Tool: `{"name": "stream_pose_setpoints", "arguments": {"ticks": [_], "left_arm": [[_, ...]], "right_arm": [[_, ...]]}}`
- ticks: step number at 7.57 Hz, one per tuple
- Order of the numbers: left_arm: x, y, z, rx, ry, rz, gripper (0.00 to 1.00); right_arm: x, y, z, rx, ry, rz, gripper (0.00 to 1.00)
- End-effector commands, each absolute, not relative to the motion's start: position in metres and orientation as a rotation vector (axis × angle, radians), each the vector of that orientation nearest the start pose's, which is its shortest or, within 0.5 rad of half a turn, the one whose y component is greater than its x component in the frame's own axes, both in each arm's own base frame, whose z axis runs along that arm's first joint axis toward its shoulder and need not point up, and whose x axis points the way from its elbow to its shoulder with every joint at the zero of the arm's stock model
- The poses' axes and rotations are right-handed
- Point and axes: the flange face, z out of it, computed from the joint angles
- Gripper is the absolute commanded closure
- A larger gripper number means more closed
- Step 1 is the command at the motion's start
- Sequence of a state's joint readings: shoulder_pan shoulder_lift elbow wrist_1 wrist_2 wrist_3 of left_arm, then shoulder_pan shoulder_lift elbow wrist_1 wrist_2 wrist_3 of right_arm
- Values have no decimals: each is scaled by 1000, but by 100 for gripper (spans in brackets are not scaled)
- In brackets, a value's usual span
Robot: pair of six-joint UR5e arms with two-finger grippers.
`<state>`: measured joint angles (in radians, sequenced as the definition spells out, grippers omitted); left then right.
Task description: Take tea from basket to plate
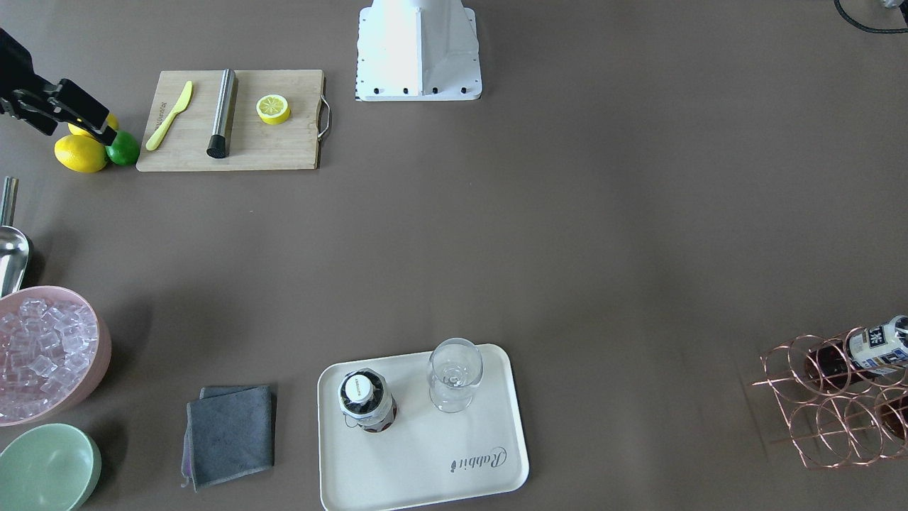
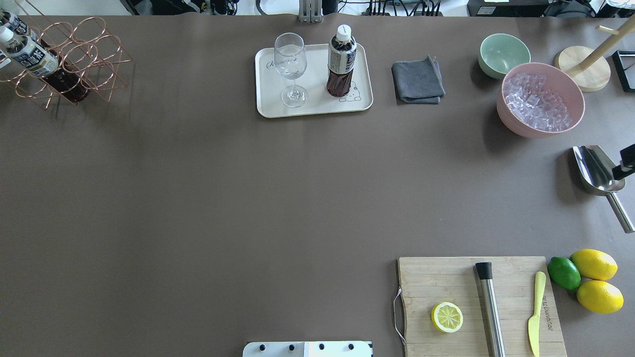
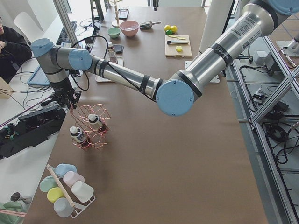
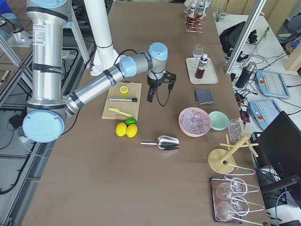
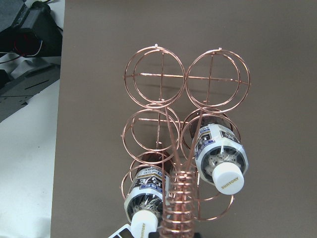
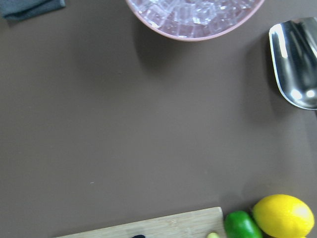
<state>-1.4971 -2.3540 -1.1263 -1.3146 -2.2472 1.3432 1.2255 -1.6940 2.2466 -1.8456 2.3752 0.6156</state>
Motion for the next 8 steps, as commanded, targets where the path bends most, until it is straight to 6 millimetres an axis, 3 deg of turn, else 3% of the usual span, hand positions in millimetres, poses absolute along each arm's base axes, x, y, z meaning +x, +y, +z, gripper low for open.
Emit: {"name": "stream_pose_setpoints", "arguments": {"ticks": [1, 2, 4, 6, 8], "left_arm": [[-9, -782, 407, 497, 529, 1386, 100], [-9, -781, 406, 495, 530, 1377, 100], [-5, -782, 407, 491, 531, 1379, 100], [-6, -781, 406, 491, 531, 1376, 100], [-6, -781, 404, 496, 529, 1378, 100]], "right_arm": [[-2, -376, 485, -72, -756, -2, 0], [19, -380, 510, -69, -755, -42, 0], [21, -407, 527, -113, -735, -25, 0], [62, -401, 540, -108, -751, 87, 0], [64, -402, 551, -130, -752, 99, 0]]}}
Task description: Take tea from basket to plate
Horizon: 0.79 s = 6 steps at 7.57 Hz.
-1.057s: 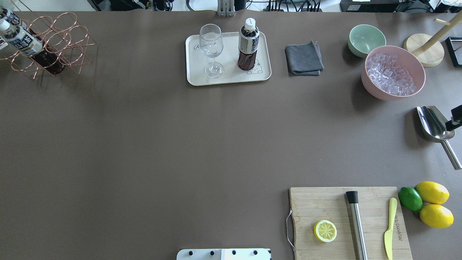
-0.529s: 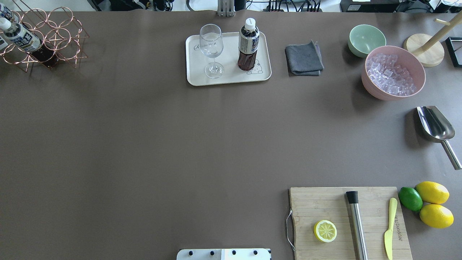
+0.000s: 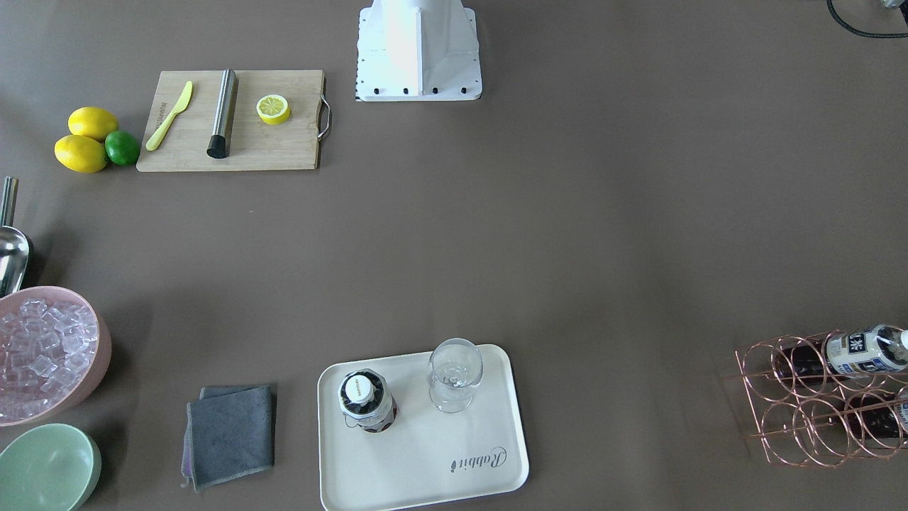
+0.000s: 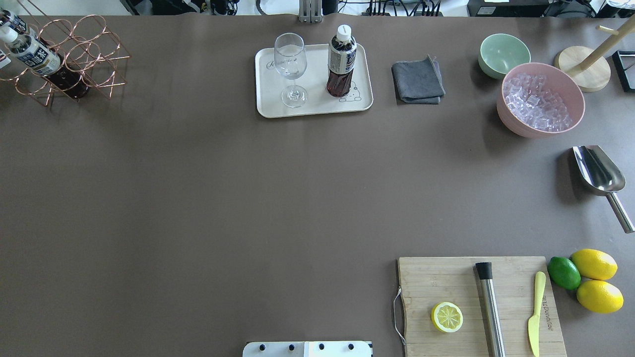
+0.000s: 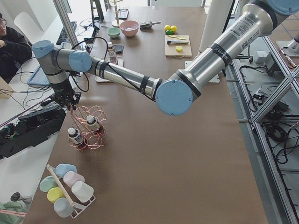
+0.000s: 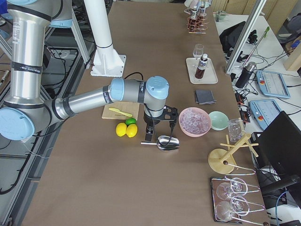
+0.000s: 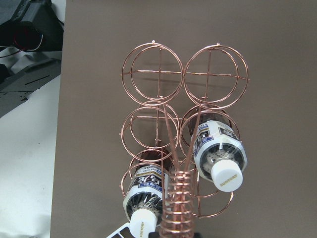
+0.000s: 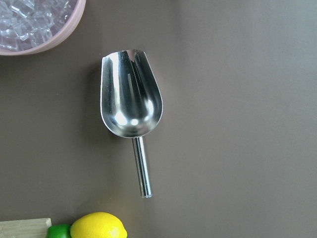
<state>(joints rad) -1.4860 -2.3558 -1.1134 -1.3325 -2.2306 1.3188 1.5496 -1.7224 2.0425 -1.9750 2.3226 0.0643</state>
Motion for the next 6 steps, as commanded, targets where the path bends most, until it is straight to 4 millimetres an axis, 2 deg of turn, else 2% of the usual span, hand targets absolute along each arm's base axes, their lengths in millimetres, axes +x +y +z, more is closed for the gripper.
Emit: {"name": "stream_pose_setpoints", "arguments": {"ticks": [1, 4, 6], "left_arm": [[-6, -781, 403, 499, 527, 1381, 100], [-5, -780, 404, 499, 528, 1382, 100], [5, -779, 407, 493, 534, 1393, 100]], "right_arm": [[75, -398, 554, -129, -758, 130, 0], [73, -385, 555, -208, -772, 164, 0], [66, -388, 562, -232, -781, 154, 0]]}}
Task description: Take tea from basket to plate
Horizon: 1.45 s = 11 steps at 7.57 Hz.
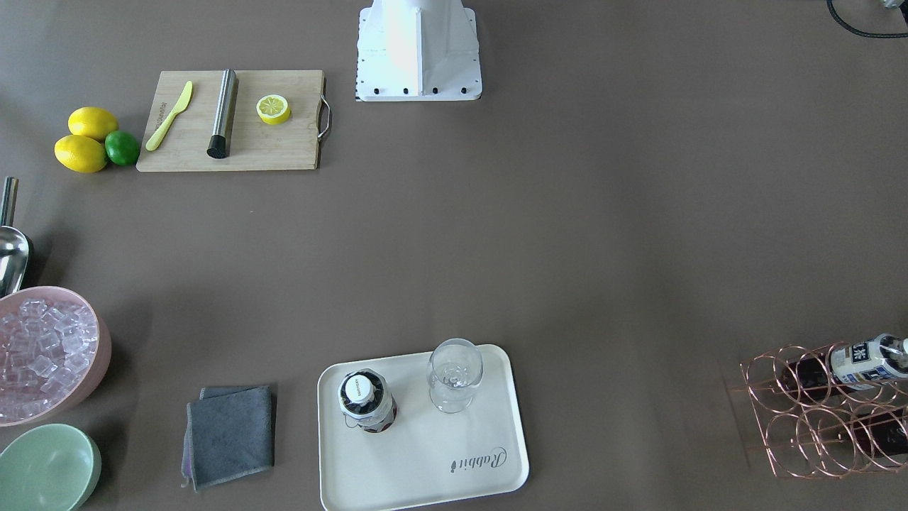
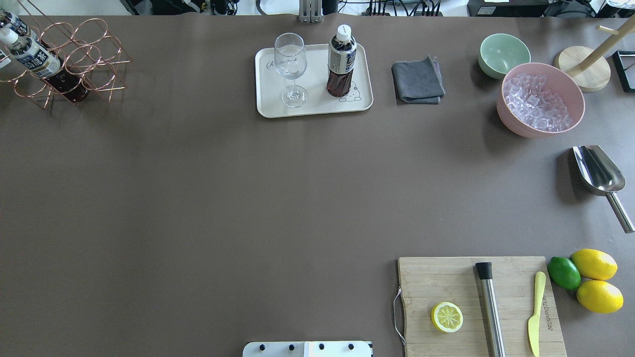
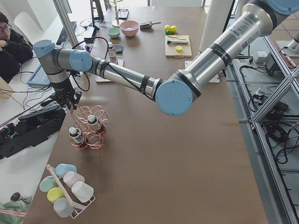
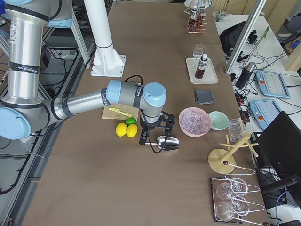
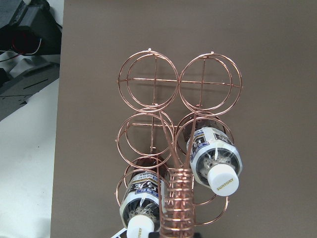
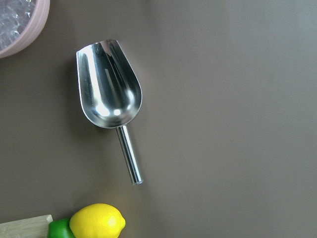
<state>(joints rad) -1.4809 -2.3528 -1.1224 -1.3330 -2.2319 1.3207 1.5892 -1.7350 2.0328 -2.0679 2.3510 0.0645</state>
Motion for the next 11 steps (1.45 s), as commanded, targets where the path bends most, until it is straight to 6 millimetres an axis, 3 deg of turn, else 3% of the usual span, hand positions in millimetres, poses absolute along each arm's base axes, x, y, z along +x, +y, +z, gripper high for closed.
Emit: {"name": "stream_pose_setpoints", "arguments": {"ticks": [1, 2, 4, 5, 6, 7, 8, 9, 11], "left_arm": [[5, -779, 407, 493, 534, 1393, 100], [7, -779, 405, 496, 532, 1398, 100], [43, -780, 388, 566, 483, 1477, 98], [48, -784, 386, 615, 421, 1508, 91], [42, -782, 394, 622, 413, 1504, 74], [39, -782, 398, 623, 410, 1525, 51], [39, -782, 400, 642, 390, 1602, 19], [39, -783, 406, 649, 381, 1659, 6], [42, -781, 418, 634, 395, 1677, 3]], "right_arm": [[66, -389, 560, -225, -782, 151, 0], [65, -392, 558, -214, -782, 145, 0], [65, -392, 559, -201, -785, 111, 0], [64, -392, 560, -202, -786, 107, 0], [64, -392, 560, -205, -787, 109, 0], [64, -393, 560, -203, -787, 108, 0], [61, -394, 560, -204, -786, 100, 0], [61, -395, 559, -193, -787, 94, 0], [62, -394, 562, -202, -777, 97, 0]]}}
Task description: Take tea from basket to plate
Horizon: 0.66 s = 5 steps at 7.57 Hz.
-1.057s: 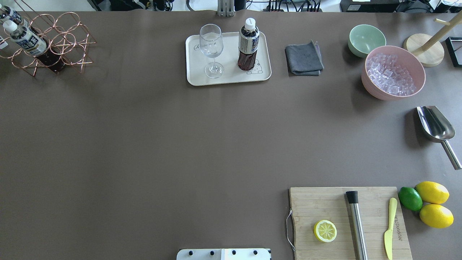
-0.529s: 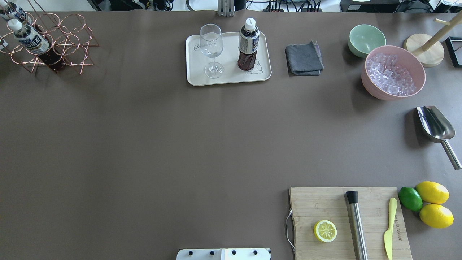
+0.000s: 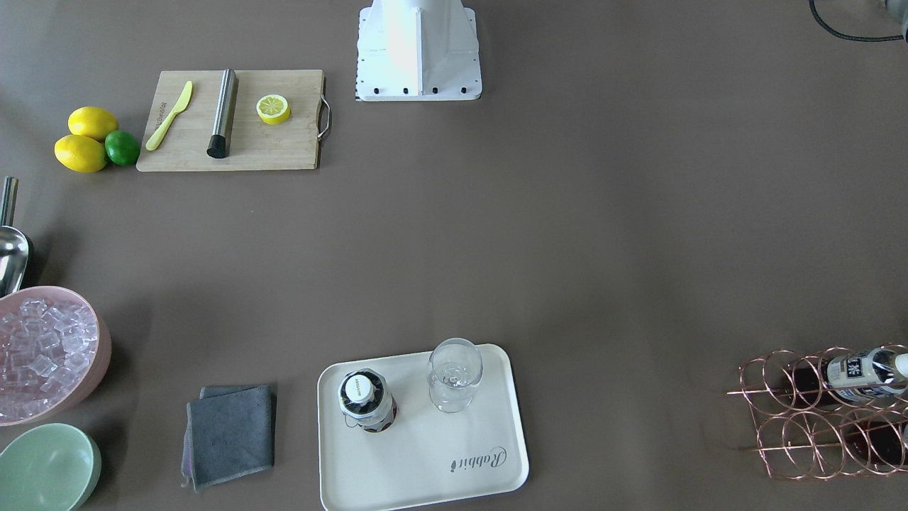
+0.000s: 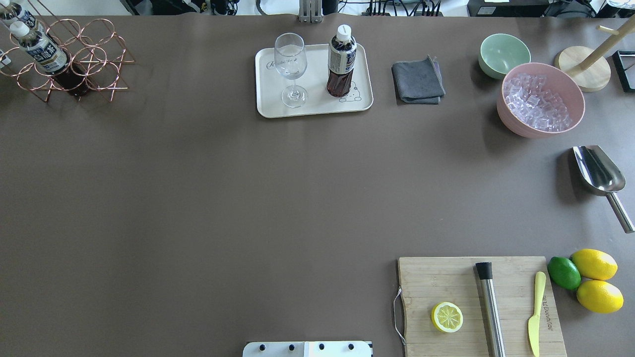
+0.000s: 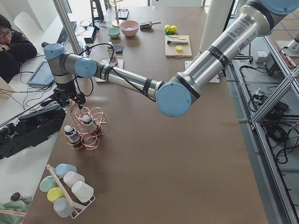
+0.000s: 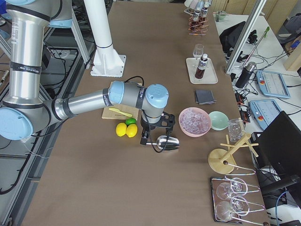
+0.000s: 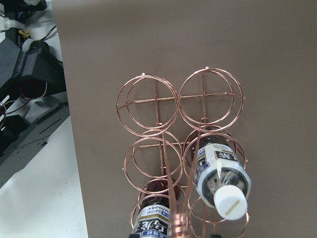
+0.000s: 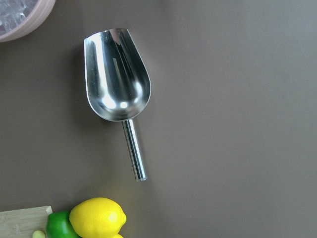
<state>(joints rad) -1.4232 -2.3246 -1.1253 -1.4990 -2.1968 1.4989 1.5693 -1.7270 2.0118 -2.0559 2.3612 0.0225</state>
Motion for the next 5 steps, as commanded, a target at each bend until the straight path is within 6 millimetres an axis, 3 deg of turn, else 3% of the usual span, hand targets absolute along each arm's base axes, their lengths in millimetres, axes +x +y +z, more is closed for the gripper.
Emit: {"name": "stream_pose_setpoints", "arguments": {"ticks": [1, 4, 5], "left_arm": [[39, -780, 417, 630, 394, 1670, 3], [11, -772, 403, 591, 415, 1632, 3], [-13, -766, 384, 583, 412, 1599, 3]], "right_arm": [[64, -390, 563, -214, -776, 107, 0], [62, -391, 555, -204, -780, 100, 0], [62, -391, 558, -208, -779, 101, 0]]}}
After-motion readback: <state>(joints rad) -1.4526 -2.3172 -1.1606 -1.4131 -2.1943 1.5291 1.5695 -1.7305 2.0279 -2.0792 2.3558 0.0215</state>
